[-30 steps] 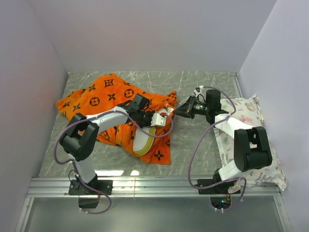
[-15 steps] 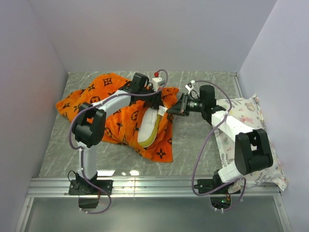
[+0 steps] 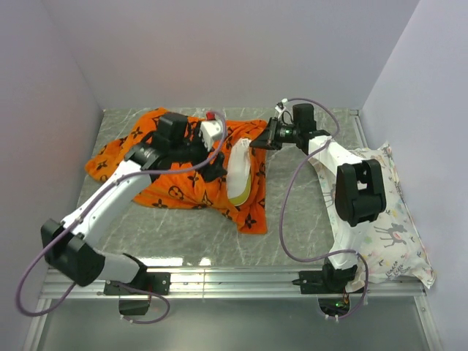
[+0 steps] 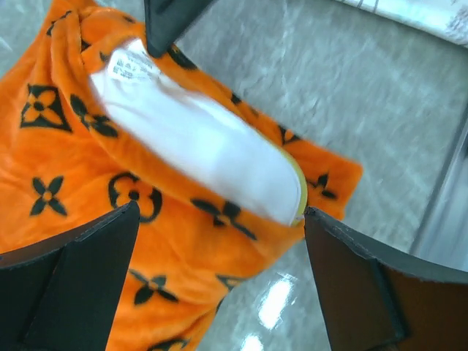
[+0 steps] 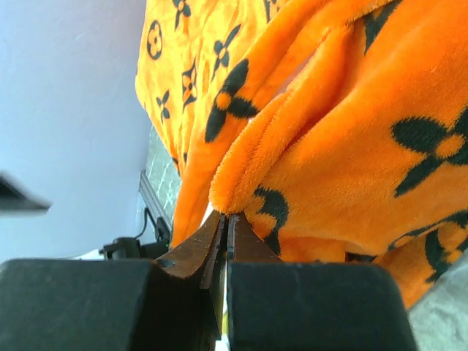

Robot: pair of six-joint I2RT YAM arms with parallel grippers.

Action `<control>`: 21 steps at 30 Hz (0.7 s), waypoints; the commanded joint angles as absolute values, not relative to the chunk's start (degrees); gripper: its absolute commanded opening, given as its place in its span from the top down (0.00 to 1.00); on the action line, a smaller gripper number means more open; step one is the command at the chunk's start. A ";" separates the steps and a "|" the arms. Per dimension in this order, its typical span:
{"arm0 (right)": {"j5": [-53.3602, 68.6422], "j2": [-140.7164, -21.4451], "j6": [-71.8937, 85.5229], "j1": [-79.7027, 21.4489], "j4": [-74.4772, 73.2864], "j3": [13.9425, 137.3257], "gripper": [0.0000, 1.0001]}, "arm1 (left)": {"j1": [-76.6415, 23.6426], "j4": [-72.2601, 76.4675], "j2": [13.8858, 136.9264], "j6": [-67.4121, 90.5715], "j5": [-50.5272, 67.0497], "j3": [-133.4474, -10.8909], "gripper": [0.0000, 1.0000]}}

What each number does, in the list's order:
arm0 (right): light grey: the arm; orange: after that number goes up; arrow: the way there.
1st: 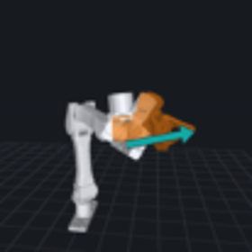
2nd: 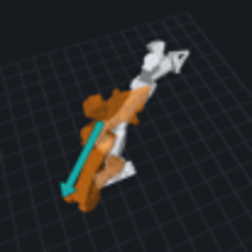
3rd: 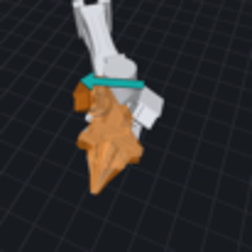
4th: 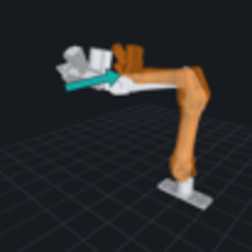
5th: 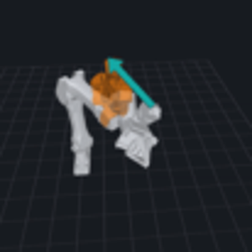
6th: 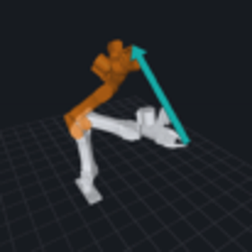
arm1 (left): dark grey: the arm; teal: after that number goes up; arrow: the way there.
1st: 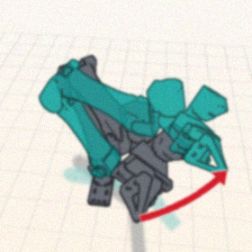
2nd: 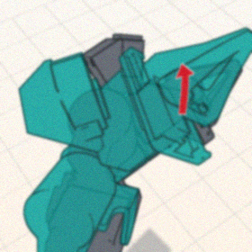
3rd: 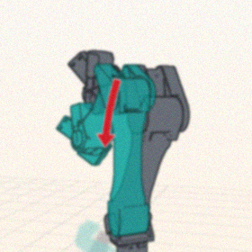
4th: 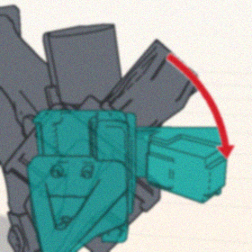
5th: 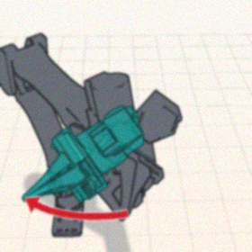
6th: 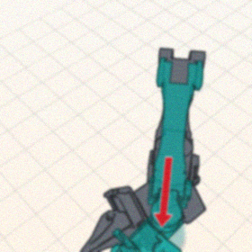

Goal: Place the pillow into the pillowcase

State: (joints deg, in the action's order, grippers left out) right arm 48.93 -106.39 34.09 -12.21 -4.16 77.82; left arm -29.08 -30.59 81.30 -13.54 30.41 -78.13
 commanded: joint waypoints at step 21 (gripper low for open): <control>42.81 -103.10 26.99 -12.92 -13.61 78.74 1.00 | -50.19 -23.81 106.68 -17.76 -8.62 -73.47 0.04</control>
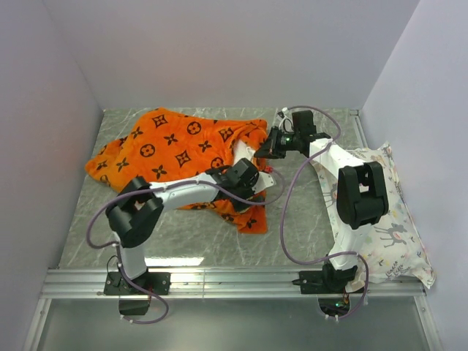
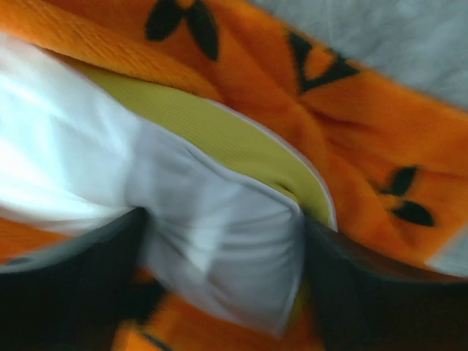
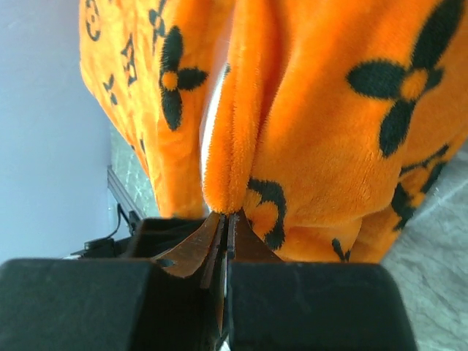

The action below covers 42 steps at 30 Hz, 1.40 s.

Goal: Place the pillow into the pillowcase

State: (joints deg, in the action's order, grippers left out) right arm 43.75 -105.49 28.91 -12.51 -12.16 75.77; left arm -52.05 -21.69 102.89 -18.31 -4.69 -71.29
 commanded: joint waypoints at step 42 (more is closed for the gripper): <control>23.29 -106.35 28.74 -22.15 -5.10 64.69 0.51 | -24.35 -17.67 107.40 7.38 61.34 -79.19 1.00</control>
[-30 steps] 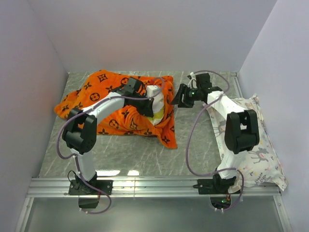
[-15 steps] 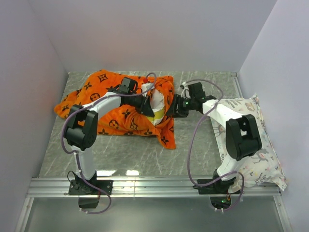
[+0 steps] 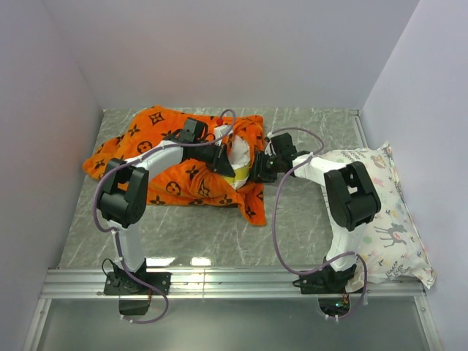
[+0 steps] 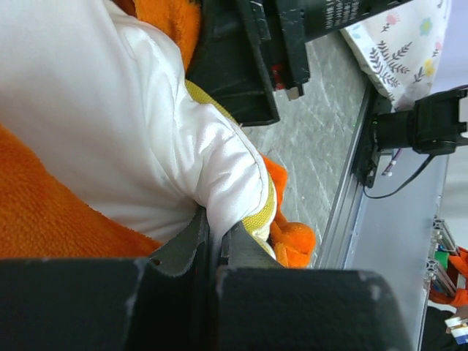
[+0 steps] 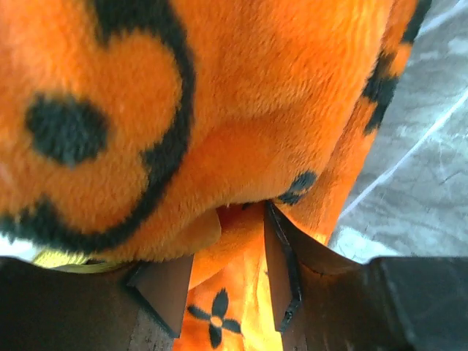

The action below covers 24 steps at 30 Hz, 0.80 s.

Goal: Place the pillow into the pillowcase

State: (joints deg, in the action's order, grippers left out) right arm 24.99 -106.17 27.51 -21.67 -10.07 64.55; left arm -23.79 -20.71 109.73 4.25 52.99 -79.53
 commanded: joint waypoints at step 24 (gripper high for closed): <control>54.57 -87.14 27.52 -16.53 5.71 49.76 1.00 | -27.85 -7.57 106.70 20.21 16.94 -80.59 1.00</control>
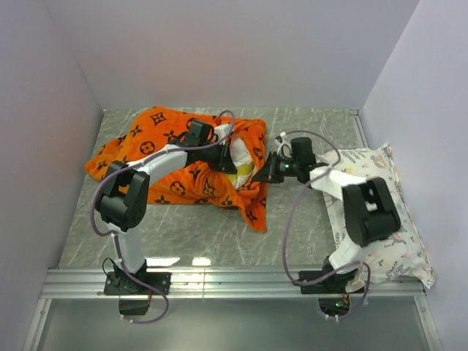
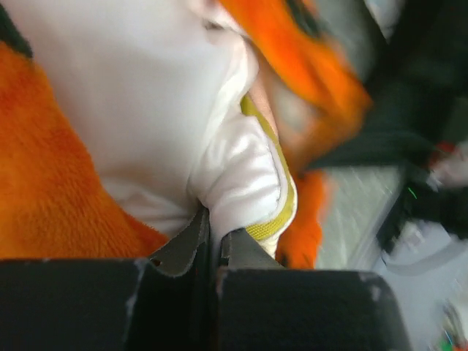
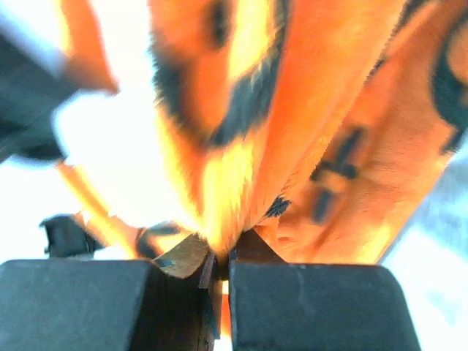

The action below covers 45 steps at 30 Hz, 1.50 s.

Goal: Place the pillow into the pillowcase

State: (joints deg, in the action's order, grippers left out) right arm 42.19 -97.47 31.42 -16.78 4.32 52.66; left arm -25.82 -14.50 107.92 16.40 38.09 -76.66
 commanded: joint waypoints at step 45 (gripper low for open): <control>56.34 -91.75 28.22 -13.62 -4.92 58.70 1.00 | -31.21 -19.26 100.74 13.79 24.63 -77.44 1.00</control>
